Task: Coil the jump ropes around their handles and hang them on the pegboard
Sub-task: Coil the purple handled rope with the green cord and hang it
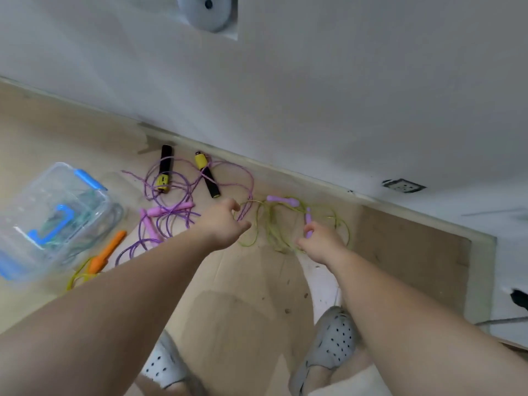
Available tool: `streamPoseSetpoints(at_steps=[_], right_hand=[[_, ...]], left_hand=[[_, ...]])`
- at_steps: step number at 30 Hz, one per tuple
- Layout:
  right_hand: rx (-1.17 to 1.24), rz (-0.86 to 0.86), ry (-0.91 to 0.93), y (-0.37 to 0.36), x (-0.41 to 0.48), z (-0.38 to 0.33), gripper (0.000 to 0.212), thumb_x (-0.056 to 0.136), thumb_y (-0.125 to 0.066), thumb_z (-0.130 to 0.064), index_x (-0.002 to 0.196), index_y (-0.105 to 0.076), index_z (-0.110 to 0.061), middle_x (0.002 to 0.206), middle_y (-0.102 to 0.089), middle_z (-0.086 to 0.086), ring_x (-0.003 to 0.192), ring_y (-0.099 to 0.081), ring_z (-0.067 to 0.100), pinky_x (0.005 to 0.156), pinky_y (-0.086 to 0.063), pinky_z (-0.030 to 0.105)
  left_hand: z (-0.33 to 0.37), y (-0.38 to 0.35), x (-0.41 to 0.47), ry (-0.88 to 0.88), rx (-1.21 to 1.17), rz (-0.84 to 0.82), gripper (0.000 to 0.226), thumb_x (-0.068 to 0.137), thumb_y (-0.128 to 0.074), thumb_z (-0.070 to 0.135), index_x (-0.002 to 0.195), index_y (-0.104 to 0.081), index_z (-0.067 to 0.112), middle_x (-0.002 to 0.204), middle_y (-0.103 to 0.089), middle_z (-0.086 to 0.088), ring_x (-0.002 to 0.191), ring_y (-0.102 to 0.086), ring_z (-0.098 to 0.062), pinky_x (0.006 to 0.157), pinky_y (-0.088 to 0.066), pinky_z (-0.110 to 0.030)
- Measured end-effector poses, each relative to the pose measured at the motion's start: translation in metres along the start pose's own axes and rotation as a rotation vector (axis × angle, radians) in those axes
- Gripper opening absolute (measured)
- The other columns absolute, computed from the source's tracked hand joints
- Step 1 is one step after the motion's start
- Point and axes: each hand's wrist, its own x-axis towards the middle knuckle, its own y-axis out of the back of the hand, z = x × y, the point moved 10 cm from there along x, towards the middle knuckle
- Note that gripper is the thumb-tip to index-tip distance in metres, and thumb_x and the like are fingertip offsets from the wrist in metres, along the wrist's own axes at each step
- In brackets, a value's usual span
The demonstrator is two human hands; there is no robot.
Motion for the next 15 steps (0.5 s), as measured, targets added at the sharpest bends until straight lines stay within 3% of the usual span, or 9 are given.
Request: streamPoseSetpoints(at_steps=[4, 6, 8, 12, 15], right_hand=[[-0.007, -0.006, -0.007, -0.023, 0.078, 0.029, 0.043, 0.075, -0.059, -0.06, 0.102, -0.065, -0.027, 0.136, -0.057, 0.008, 0.111, -0.056, 0.03, 0.093, -0.048, 0.033], [-0.03, -0.005, -0.016, -0.034, 0.113, 0.044, 0.061, 0.081, -0.049, -0.063, 0.124, -0.065, -0.024, 0.135, -0.059, 0.006, 0.12, -0.055, 0.032, 0.101, -0.047, 0.035], [-0.023, 0.002, -0.068, -0.045, 0.142, 0.061, 0.074, 0.081, -0.035, -0.066, 0.14, -0.055, -0.025, 0.128, -0.061, 0.011, 0.117, -0.057, 0.035, 0.102, -0.048, 0.039], [-0.17, -0.112, -0.057, -0.082, 0.164, 0.084, 0.067, 0.092, -0.046, -0.064, 0.144, -0.048, -0.022, 0.142, -0.046, 0.014, 0.125, -0.049, 0.038, 0.107, -0.043, 0.042], [-0.233, -0.14, -0.046, -0.103, 0.16, 0.103, 0.064, 0.094, -0.045, -0.061, 0.145, -0.047, -0.022, 0.154, -0.025, 0.005, 0.13, -0.041, 0.035, 0.107, -0.04, 0.041]], left_hand=[[0.018, -0.043, 0.081, -0.1, 0.124, 0.004, 0.056, 0.094, -0.062, 0.043, 0.143, -0.048, 0.019, 0.141, -0.054, -0.01, 0.122, -0.056, -0.03, 0.091, -0.042, -0.031], [0.031, -0.061, 0.116, -0.159, 0.199, -0.005, 0.061, 0.094, -0.059, 0.05, 0.146, -0.043, 0.023, 0.141, -0.049, -0.008, 0.12, -0.057, -0.03, 0.09, -0.041, -0.033], [0.045, -0.077, 0.145, -0.218, 0.286, -0.002, 0.061, 0.095, -0.055, 0.054, 0.149, -0.039, 0.03, 0.144, -0.045, -0.005, 0.125, -0.052, -0.03, 0.094, -0.041, -0.036], [0.061, -0.122, 0.18, -0.286, 0.471, -0.083, 0.057, 0.097, -0.052, 0.052, 0.151, -0.036, 0.04, 0.161, -0.028, -0.006, 0.147, -0.028, -0.034, 0.118, -0.029, -0.045], [0.061, -0.152, 0.191, -0.281, 0.631, -0.172, 0.05, 0.101, -0.046, 0.05, 0.15, -0.04, 0.041, 0.16, -0.032, -0.008, 0.145, -0.028, -0.035, 0.116, -0.027, -0.043]])
